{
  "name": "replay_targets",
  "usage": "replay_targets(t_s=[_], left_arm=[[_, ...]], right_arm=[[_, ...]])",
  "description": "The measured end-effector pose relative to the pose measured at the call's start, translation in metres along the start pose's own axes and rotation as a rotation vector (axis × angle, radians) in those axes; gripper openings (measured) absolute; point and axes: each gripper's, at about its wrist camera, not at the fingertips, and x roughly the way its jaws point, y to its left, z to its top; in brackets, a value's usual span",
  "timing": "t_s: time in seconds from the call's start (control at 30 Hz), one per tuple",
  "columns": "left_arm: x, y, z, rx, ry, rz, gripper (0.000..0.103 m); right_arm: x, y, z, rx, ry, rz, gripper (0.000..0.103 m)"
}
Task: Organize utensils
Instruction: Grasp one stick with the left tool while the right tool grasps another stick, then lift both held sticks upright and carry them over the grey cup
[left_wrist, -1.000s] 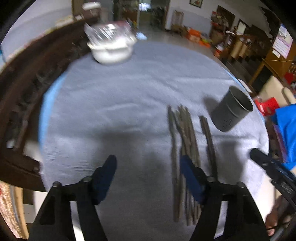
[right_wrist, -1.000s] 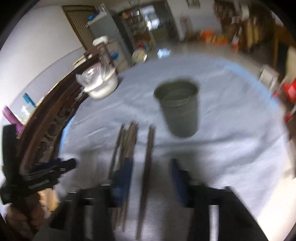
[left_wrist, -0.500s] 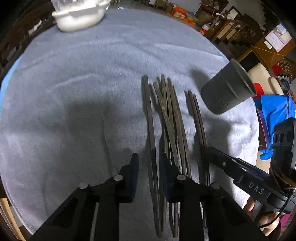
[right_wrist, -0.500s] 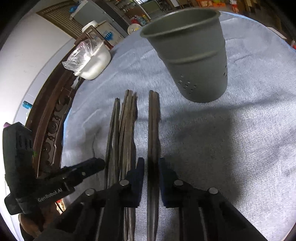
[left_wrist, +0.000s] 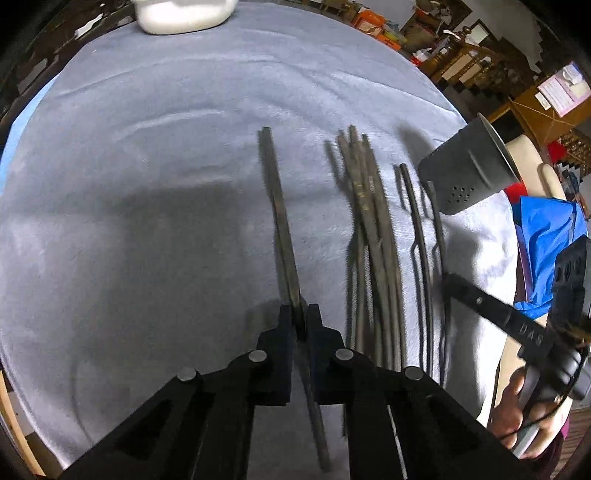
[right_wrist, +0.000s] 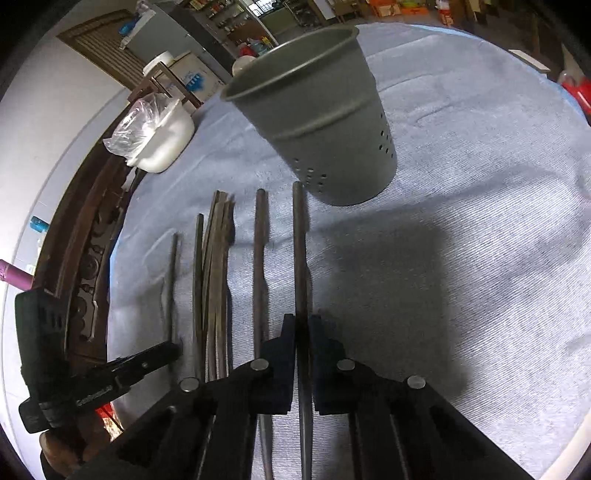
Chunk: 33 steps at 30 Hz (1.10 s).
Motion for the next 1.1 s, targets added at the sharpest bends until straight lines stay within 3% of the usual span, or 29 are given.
replay_targets(t_s=[0.2,0.47,0.63,0.83,1.1], left_arm=[[-0.017,0.009,0.015,-0.010,0.020,-0.070,0.009],[-0.003,0.016,0.047,-0.060,0.078,-0.067,0.009],[0.012,0.016,0.054,-0.098,0.105,-0.064,0.009],[0.014,0.011,0.053,-0.099,0.079,-0.055,0.007],[-0.040,0.011,0.039,-0.080,-0.032,-0.068,0.007]], right_arm=[[0.007,0.006,0.019,-0.004,0.042,-0.044,0.009],[0.024,0.026,0.038,-0.064,0.055,-0.157,0.011],[0.026,0.027,0.039,-0.079,0.038,-0.140,0.007],[0.003,0.025,0.029,-0.122,-0.001,-0.073,0.007],[-0.044,0.045,0.021,-0.227,-0.114,0.026,0.007]])
